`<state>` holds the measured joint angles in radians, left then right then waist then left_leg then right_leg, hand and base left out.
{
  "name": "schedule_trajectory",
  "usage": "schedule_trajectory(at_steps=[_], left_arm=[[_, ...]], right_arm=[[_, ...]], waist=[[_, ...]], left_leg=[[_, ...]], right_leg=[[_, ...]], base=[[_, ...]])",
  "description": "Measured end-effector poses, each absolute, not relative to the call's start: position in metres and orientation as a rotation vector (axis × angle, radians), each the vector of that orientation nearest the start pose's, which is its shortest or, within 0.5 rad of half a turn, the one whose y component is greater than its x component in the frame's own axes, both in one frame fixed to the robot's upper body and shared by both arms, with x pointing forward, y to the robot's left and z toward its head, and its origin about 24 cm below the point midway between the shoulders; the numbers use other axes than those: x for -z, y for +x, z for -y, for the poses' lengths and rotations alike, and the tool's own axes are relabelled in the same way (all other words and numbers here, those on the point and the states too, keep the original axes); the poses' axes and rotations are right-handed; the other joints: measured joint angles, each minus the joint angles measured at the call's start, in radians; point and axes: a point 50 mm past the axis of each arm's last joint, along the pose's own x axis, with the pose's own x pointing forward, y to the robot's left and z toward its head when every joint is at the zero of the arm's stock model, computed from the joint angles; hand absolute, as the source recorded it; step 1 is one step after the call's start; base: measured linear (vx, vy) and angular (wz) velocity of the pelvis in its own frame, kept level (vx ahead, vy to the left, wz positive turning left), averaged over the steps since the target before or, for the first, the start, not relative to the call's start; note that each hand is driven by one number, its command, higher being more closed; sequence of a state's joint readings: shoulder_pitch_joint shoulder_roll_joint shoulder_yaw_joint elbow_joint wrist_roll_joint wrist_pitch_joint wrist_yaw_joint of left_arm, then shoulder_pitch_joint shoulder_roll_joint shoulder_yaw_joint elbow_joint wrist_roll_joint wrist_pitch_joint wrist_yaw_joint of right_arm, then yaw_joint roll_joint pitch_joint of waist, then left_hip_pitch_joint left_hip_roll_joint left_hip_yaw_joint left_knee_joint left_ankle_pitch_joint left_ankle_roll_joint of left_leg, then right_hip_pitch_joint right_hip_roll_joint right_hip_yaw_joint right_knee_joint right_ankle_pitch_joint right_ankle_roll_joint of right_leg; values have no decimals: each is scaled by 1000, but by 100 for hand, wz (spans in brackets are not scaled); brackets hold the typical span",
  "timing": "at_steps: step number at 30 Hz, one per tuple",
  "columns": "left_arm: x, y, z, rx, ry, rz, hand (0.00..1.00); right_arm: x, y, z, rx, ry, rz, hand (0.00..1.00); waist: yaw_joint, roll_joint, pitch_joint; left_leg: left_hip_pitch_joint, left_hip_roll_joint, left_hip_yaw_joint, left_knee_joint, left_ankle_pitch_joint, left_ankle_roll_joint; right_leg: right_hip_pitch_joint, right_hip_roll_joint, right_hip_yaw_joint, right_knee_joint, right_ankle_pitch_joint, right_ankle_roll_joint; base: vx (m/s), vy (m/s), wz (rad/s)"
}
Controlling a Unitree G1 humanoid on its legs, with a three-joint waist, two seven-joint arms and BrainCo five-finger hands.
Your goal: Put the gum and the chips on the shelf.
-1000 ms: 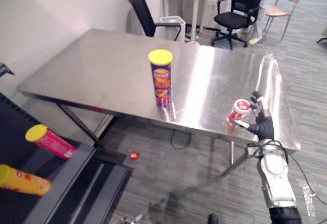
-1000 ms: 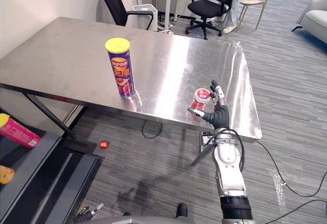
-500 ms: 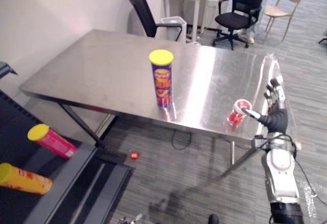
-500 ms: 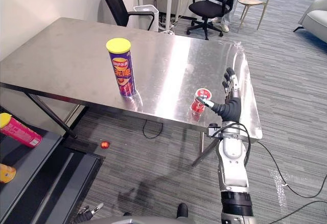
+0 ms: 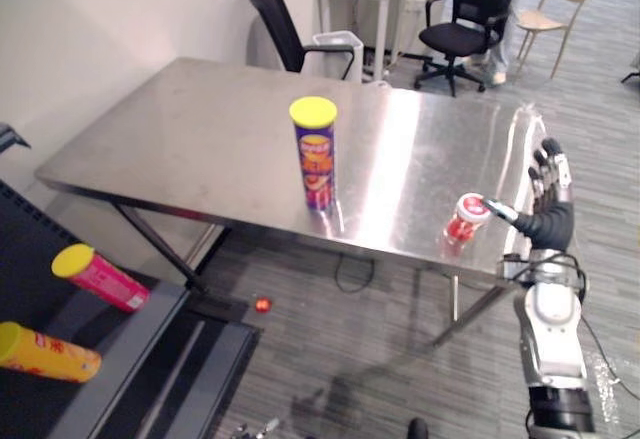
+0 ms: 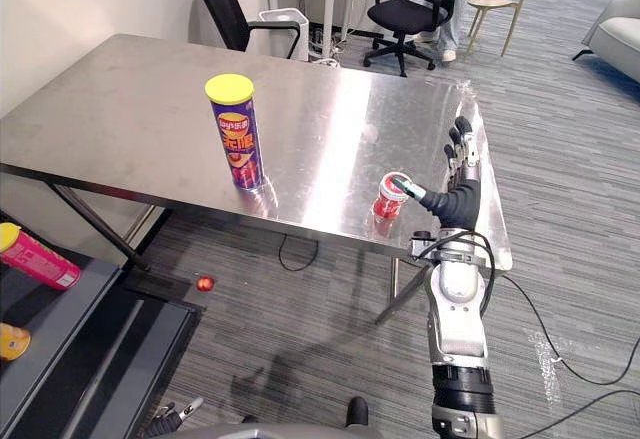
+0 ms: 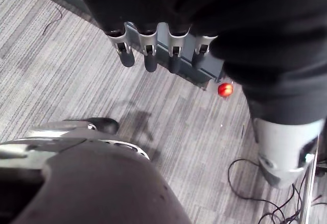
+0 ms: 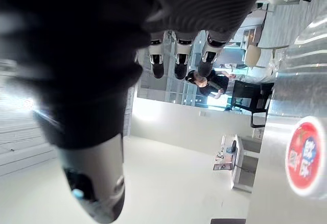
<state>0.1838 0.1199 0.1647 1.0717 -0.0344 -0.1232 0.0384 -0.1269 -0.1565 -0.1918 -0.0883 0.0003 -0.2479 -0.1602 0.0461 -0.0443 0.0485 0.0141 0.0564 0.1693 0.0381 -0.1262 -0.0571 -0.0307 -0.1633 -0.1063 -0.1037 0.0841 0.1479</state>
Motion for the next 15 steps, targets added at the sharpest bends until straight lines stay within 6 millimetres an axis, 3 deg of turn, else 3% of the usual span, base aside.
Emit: schedule_trajectory(at_steps=[15], left_arm=[[162,55,-223,-313,21,-1109,0]], right_arm=[[-98,265,232,362,-133,338,0]], waist=[[3,9,-2]], left_leg=[[-11,0,-9,1,0,0]], right_leg=[[-5,0,-8,-1,0,0]], base=[[0,0,1]])
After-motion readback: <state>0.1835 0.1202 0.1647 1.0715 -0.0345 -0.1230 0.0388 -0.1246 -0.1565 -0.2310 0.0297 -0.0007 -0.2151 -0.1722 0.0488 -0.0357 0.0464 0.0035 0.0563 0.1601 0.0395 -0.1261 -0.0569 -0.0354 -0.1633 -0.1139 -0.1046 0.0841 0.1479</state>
